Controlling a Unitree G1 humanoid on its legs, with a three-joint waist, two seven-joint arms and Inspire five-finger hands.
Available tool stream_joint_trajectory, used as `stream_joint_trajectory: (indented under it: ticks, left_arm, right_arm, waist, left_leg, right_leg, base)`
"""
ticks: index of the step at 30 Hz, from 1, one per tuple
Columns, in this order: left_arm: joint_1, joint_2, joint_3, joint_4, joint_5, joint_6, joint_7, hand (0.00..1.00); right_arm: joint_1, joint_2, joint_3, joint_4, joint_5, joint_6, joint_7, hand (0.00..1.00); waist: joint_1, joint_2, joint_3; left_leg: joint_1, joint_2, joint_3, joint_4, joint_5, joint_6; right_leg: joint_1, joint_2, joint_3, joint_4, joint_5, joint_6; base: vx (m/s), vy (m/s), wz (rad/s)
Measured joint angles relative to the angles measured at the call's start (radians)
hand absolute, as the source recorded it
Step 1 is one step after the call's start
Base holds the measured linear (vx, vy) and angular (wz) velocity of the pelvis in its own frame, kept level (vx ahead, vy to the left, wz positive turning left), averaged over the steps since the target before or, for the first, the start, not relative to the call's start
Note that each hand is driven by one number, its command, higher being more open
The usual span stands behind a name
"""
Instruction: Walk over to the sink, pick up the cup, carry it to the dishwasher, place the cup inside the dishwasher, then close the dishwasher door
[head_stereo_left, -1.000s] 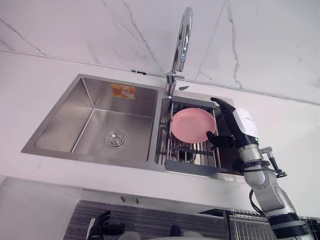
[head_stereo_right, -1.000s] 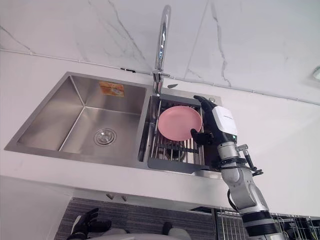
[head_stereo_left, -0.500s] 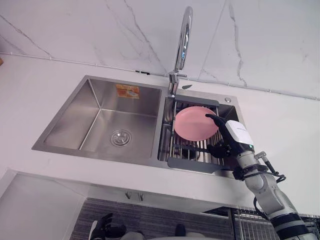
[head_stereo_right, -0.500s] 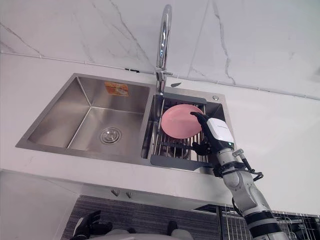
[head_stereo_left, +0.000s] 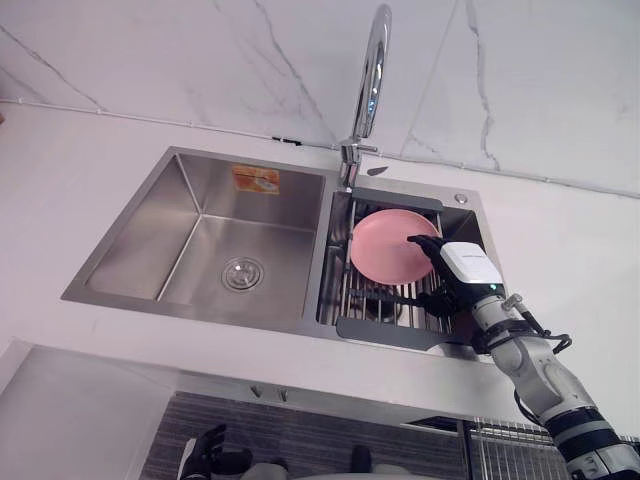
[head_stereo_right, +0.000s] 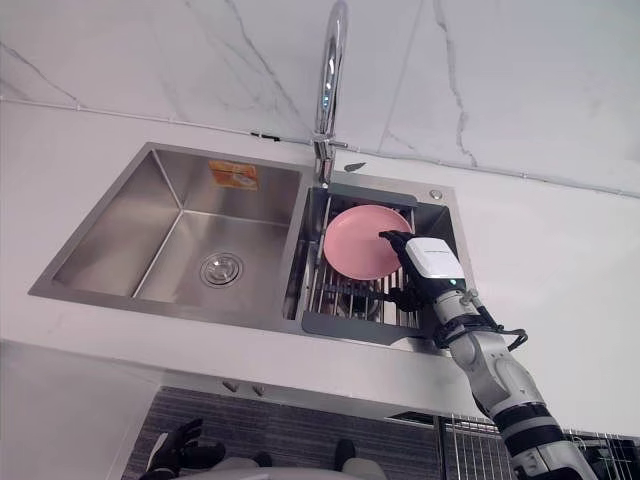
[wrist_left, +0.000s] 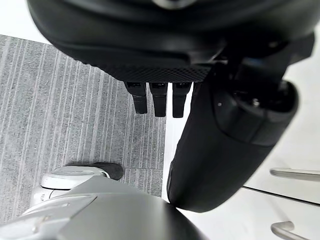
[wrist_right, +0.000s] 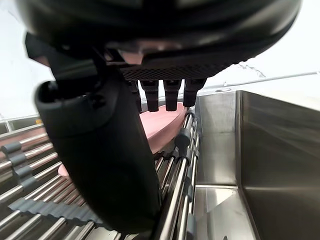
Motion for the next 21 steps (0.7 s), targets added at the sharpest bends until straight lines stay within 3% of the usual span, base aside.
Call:
stream_joint_trajectory:
  ticks: [14, 15, 21]
  left_arm:
    - [0.000, 0.003, -0.008, -0.005, -0.001, -0.008, 0.002, 0.90]
    - [0.000, 0.003, -0.008, -0.005, -0.001, -0.008, 0.002, 0.90]
    - [-0.001, 0.003, -0.009, -0.015, -0.001, -0.010, 0.002, 0.90]
  right_arm:
    - [-0.088, 0.048, 0.018, 0.112, -0.036, 0.040, -0.055, 0.90]
    - [-0.096, 0.050, 0.019, 0.117, -0.036, 0.042, -0.055, 0.30]
    - [-0.173, 0.059, 0.040, 0.158, -0.034, 0.069, -0.088, 0.30]
  waist:
    - [0.015, -0.003, 0.006]
    - [0.016, -0.003, 0.008]
    - [0.019, -0.002, 0.023]
  left_leg:
    - [-0.008, 0.001, -0.020, -0.037, 0.025, 0.001]
    - [-0.008, 0.001, -0.021, -0.037, 0.025, 0.001]
    - [-0.016, 0.002, -0.021, -0.036, 0.025, 0.001]
  right_leg:
    - [-0.015, -0.001, -0.018, 0.000, 0.013, -0.004]
    - [-0.015, -0.001, -0.019, 0.000, 0.013, -0.004]
    - [-0.023, 0.000, -0.020, 0.000, 0.013, -0.004]
  base:
    - [-0.05, -0.015, 0.04]
    - [0.00, 0.000, 0.00]
    - [0.00, 0.000, 0.00]
